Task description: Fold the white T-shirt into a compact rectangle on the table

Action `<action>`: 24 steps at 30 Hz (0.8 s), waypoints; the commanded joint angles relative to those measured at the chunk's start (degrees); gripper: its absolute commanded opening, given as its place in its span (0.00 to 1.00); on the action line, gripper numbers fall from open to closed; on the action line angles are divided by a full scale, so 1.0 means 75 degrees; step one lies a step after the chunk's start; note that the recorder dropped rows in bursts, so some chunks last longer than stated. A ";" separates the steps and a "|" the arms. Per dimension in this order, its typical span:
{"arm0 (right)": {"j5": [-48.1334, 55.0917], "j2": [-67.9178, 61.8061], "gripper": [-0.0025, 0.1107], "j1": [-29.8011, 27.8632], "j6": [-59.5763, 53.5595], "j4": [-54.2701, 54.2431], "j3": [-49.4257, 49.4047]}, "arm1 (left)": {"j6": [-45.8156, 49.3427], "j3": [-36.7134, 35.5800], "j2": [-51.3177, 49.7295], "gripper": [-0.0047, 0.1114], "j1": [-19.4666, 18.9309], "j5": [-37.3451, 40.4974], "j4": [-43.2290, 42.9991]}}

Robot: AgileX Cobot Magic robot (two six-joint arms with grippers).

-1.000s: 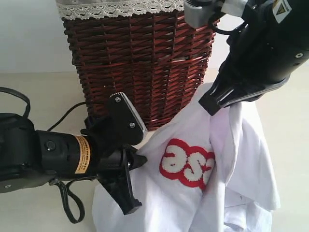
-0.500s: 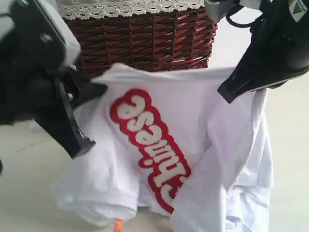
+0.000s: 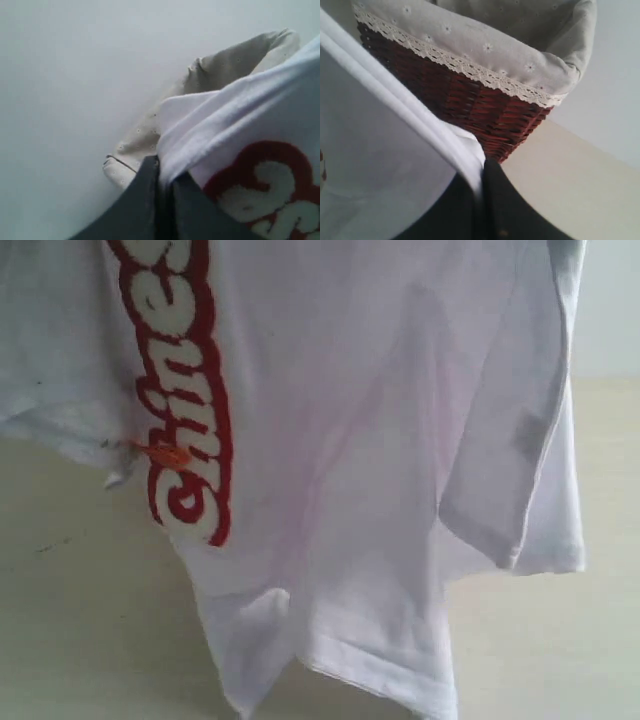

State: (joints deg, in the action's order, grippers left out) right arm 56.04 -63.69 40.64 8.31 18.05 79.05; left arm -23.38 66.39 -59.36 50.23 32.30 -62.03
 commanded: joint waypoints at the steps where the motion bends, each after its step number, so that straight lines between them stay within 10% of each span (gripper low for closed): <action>1: 0.1856 0.0383 0.02 -0.0272 -0.0042 0.1148 -0.0010 | 0.1083 0.0551 0.0913 0.04 -0.0288 0.2633 0.0939; 8: 0.1856 0.0990 0.02 -0.0272 -0.0186 0.0765 0.0028 | 0.1998 0.1123 0.1587 0.04 -0.0288 0.4953 0.1530; 24: 0.1856 0.0766 0.02 -0.0272 -0.1588 -0.1673 -0.0230 | 0.2687 0.0831 0.1308 0.04 -0.0303 0.5022 0.4076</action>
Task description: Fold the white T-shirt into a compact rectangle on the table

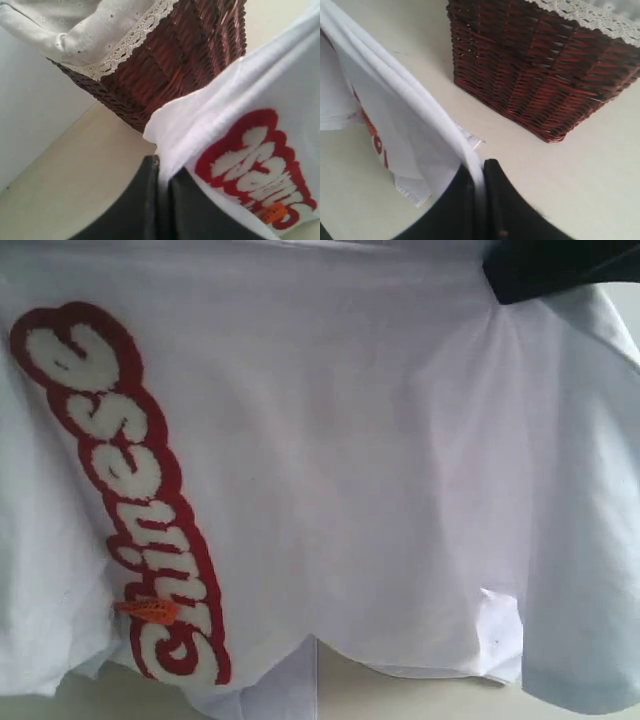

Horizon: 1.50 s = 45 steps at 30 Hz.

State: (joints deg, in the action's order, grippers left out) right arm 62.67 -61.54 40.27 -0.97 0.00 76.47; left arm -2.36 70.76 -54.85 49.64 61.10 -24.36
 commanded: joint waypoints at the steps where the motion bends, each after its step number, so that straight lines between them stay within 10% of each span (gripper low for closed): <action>1: 0.0972 0.0591 0.02 -0.0222 -0.0346 0.0734 0.0180 | -0.0196 0.0304 0.0891 0.04 -0.0223 0.1181 -0.0912; 24: 0.0972 0.2603 0.02 -0.0222 -0.2084 -0.1402 0.0573 | 0.0402 0.2007 0.3199 0.04 -0.0223 0.1181 0.0955; 45: 0.0972 -0.0502 0.02 -0.0222 0.0596 0.3746 -0.0845 | -0.0243 -0.0028 -0.1507 0.04 -0.0231 0.1181 -0.2158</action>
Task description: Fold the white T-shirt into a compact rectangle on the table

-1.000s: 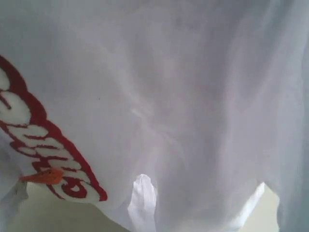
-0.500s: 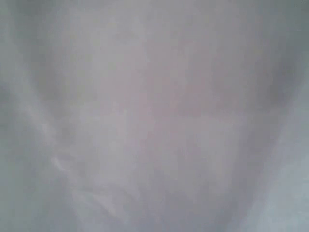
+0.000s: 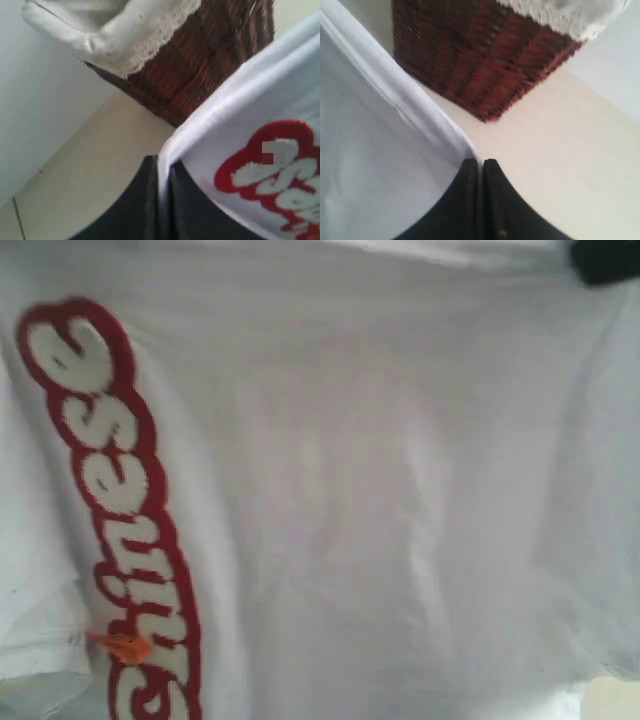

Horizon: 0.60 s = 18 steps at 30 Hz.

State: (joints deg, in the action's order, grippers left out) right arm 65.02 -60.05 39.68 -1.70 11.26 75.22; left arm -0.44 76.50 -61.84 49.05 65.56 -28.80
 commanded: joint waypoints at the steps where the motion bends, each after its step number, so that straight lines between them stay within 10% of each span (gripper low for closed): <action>1: 0.0660 -0.0922 0.02 -0.0143 0.0953 0.2655 -0.0821 | -0.0658 -0.1029 -0.0705 0.04 -0.0172 0.0587 -0.1822; 12: 0.0638 -0.2081 0.02 -0.0143 0.2070 0.4315 -0.1222 | -0.2057 -0.2202 -0.1651 0.05 -0.1225 -0.1438 -0.3056; 18: 0.0443 -0.2136 0.08 -0.0159 0.2690 0.5170 -0.1222 | -0.2680 -0.2259 -0.1651 0.40 -0.1473 -0.1552 -0.3425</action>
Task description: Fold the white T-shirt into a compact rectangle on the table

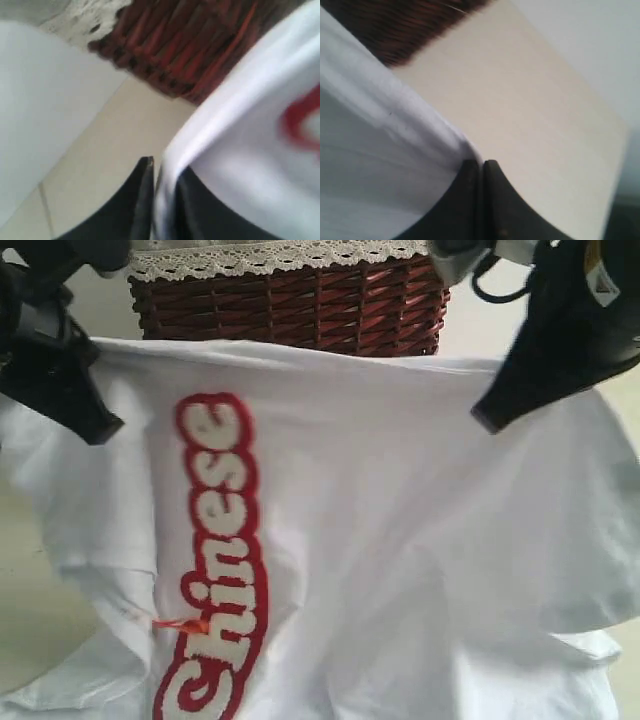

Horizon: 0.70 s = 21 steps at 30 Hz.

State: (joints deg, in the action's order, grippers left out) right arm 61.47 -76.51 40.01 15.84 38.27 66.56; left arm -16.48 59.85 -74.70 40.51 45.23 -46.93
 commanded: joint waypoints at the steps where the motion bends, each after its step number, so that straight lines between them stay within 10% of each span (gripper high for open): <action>1: 0.0833 0.0060 0.13 -0.0204 0.0351 0.1569 -0.0067 | -0.0725 -0.0039 0.0063 0.48 -0.0345 0.1318 -0.1189; 4: 0.0763 0.0060 0.30 -0.0204 0.0398 0.1541 -0.0067 | -0.1299 -0.0039 0.0076 0.65 -0.0345 0.1879 -0.1670; 11: 0.0763 0.0060 0.56 -0.0204 0.0446 0.1541 -0.0067 | -0.0981 -0.0039 0.0544 0.44 0.0346 0.1653 -0.0204; 18: 0.0745 0.0091 0.50 -0.0183 0.0442 0.0456 -0.0067 | 0.4073 -0.0374 0.0191 0.26 0.1217 0.0670 0.6857; 21: 0.0761 0.0105 0.37 -0.0183 0.0246 0.0041 -0.0067 | 0.4956 -0.0765 -0.0589 0.17 0.1216 0.0540 0.7725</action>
State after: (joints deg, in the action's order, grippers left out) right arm 67.42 -76.32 38.68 18.95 41.04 66.04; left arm 13.08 56.22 -74.78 49.43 50.91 3.59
